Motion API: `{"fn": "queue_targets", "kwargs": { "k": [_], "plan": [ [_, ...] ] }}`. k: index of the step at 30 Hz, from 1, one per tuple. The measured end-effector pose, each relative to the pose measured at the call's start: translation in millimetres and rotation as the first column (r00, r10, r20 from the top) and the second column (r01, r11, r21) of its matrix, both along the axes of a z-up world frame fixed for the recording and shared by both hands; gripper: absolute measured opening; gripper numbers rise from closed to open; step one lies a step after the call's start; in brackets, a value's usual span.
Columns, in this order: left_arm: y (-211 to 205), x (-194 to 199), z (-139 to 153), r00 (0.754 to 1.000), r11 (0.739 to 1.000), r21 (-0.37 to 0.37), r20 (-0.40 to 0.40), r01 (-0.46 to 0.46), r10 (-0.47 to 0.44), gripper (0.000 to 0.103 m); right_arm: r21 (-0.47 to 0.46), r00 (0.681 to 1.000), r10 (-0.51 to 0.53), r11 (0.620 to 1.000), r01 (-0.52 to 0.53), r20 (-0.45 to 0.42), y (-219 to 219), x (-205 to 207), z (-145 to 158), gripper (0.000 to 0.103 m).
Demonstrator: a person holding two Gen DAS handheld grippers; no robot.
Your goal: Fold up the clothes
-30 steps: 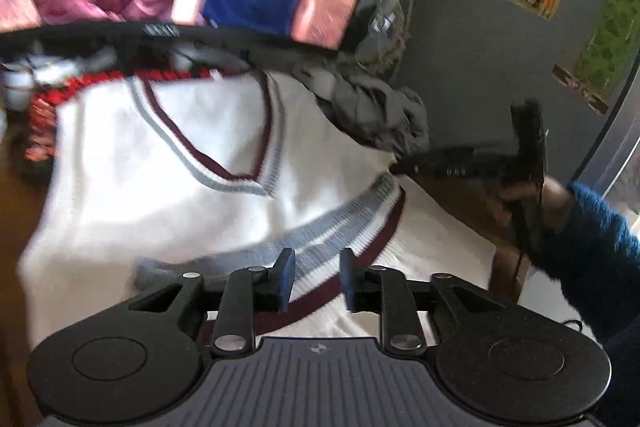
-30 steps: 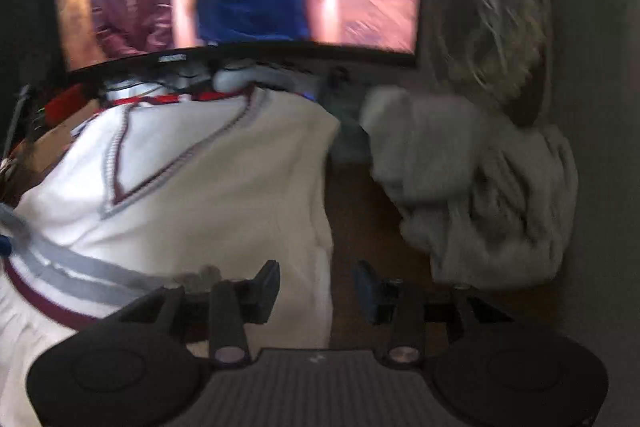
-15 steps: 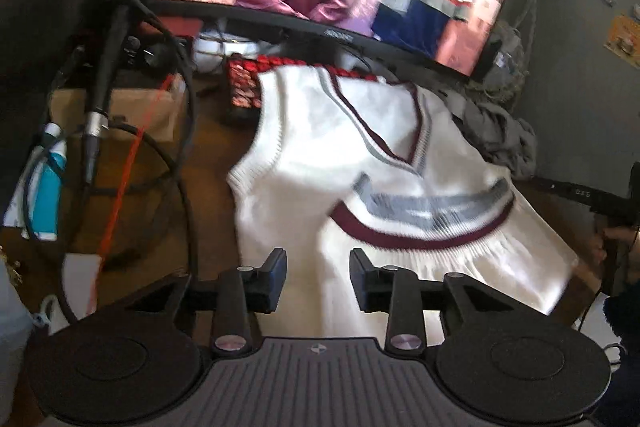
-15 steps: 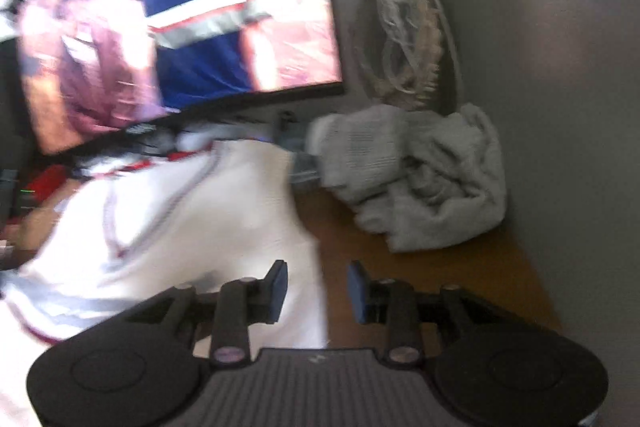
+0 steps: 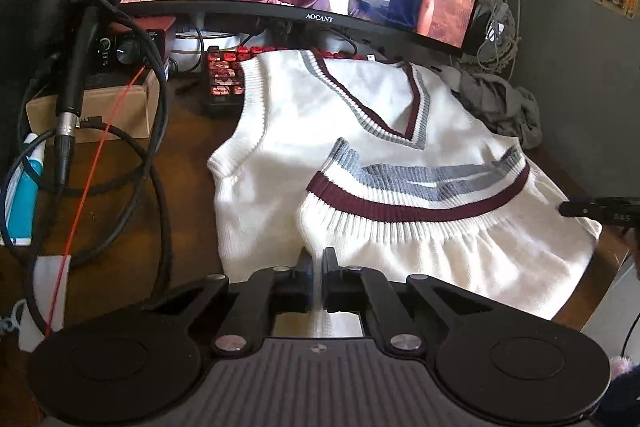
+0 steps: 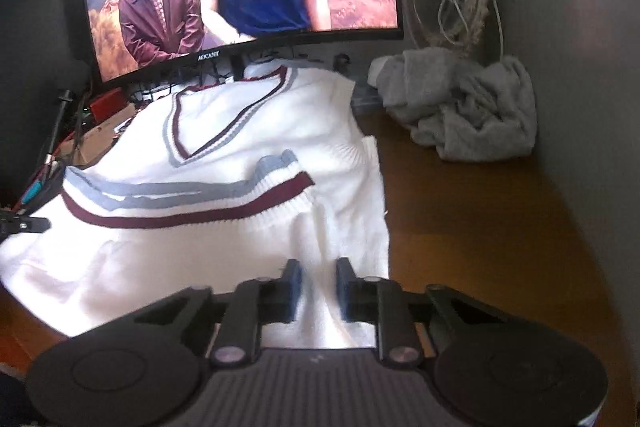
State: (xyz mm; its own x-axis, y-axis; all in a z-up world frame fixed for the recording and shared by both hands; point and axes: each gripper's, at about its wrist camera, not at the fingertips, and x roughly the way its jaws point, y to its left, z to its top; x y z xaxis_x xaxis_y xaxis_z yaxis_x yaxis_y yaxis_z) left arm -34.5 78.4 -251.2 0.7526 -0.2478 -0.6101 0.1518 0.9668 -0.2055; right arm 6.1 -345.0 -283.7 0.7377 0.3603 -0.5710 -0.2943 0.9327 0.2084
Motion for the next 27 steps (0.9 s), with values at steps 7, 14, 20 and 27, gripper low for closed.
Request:
{"fn": "queue_targets", "kwargs": {
  "k": [7,14,20,27],
  "plan": [
    [19,2,11,0.999,0.999,-0.04,-0.004,0.032,-0.032,0.012,0.022,0.999,-0.024,0.999,0.023,0.04,-3,-16,14,0.018],
    [25,34,22,0.996,0.994,-0.093,0.077,0.06,-0.053,0.036,-0.005,0.992,0.037,0.999,-0.037,0.117,22,27,22,0.034],
    [21,58,13,0.995,0.991,-0.094,0.037,0.099,-0.096,0.041,0.058,0.999,0.027,0.998,-0.029,0.036,26,56,2,0.036],
    [24,59,-1,0.993,0.975,-0.188,0.005,0.116,-0.117,0.006,0.094,0.998,-0.016,0.996,0.011,0.053,24,51,-3,0.009]
  ]
}}
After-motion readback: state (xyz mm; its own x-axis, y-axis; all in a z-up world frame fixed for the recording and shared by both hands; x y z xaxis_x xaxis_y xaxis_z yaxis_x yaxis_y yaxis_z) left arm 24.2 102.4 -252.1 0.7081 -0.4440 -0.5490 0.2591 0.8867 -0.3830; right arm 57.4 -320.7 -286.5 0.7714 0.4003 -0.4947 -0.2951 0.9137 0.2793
